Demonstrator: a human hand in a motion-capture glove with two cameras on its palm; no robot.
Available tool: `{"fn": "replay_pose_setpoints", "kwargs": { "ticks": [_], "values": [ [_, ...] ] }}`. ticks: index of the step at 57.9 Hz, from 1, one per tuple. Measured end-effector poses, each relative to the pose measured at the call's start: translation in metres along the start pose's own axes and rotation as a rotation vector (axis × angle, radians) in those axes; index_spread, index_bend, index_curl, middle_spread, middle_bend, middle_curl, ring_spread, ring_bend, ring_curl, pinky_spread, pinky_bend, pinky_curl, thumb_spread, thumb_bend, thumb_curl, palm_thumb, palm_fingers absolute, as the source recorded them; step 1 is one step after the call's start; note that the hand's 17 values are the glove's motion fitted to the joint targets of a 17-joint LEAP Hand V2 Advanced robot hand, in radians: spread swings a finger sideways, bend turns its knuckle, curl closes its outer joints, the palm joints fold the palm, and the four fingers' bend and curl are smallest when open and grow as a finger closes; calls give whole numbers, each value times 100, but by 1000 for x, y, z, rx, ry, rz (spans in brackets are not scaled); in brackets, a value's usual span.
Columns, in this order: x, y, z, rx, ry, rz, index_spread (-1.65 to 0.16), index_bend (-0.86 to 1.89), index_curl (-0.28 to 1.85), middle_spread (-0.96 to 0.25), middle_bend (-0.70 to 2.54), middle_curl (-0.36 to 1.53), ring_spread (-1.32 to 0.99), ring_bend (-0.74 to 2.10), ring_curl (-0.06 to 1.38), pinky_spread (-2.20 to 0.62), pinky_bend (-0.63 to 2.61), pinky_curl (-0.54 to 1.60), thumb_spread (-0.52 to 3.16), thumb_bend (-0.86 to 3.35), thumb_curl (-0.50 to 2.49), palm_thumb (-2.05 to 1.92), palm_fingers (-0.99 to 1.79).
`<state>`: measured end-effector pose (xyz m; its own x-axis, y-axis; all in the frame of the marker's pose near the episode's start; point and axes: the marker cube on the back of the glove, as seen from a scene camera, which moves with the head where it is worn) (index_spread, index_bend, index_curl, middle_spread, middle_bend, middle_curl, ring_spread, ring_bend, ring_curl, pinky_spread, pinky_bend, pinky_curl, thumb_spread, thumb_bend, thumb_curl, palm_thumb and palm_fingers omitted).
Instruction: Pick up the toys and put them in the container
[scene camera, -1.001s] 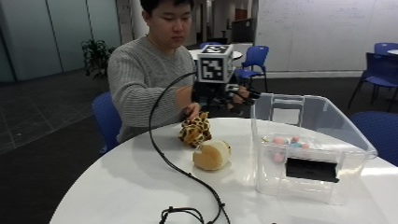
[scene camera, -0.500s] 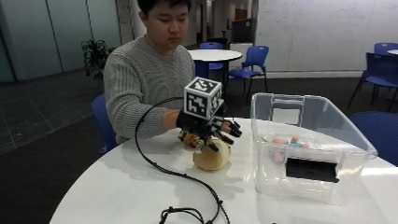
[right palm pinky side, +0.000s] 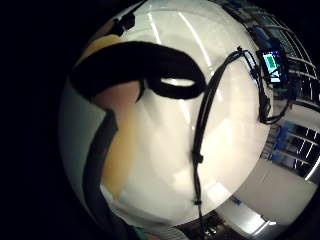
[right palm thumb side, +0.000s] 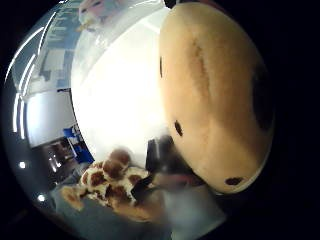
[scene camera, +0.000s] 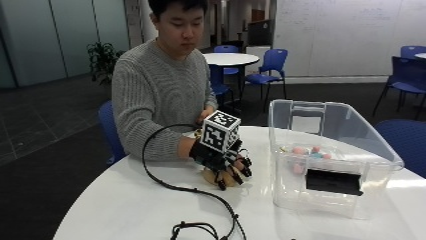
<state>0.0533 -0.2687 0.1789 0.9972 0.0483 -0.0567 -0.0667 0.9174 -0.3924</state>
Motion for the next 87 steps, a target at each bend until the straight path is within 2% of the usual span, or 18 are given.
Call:
{"fn": "replay_pose_setpoints", "kwargs": {
  "ticks": [7,12,13,16,23,28,38,46,56,64,72,79,84,87],
  "values": [
    [-4,-3,-1,26,17,1,-42,14,33,-17,23,26,-13,53,36,0,112,39,126,1,32,17,15],
    [-5,-8,-4,101,17,-2,-42,17,33,-19,38,32,-22,64,38,-10,102,35,130,5,36,24,40],
    [-4,-9,-5,115,12,-2,-41,13,32,-20,43,34,-26,71,40,-15,104,35,132,8,37,29,54],
    [-5,-13,-7,145,-11,-5,-41,10,30,-22,46,35,-32,81,42,-23,105,34,132,12,42,39,64],
    [-7,-19,-15,144,-72,-12,-42,35,40,-26,59,43,-44,85,48,-33,99,36,111,19,55,60,84],
    [-8,-18,-52,202,-89,-18,-41,45,47,-27,67,49,-51,88,52,-36,96,38,98,19,62,63,86],
    [-7,-11,-194,411,-101,-63,-38,57,60,-28,79,60,-59,93,59,-39,98,42,77,17,74,64,81],
    [-12,-21,-260,473,-53,-77,-37,61,67,-27,85,67,-63,97,64,-40,101,44,64,16,81,63,78],
    [-31,-54,-274,435,-104,-76,-36,64,76,-27,89,74,-65,100,69,-40,106,48,53,14,90,62,72],
    [-84,-106,-279,389,-208,-138,-36,65,82,-26,88,78,-66,102,73,-40,109,50,48,13,95,61,68],
    [-157,-157,-273,375,-83,-192,-36,63,87,-26,88,82,-65,102,75,-40,113,51,44,12,101,60,62],
    [-168,-180,-268,378,115,-184,-37,61,90,-26,86,85,-66,102,77,-40,116,51,44,11,105,59,59],
    [-181,-182,-267,350,16,-268,-37,60,92,-27,86,86,-66,102,79,-40,117,51,44,11,108,58,58],
    [-184,-185,-264,334,-16,-247,-38,59,94,-27,86,87,-66,102,79,-40,118,51,44,10,109,58,57]
  ]
}}
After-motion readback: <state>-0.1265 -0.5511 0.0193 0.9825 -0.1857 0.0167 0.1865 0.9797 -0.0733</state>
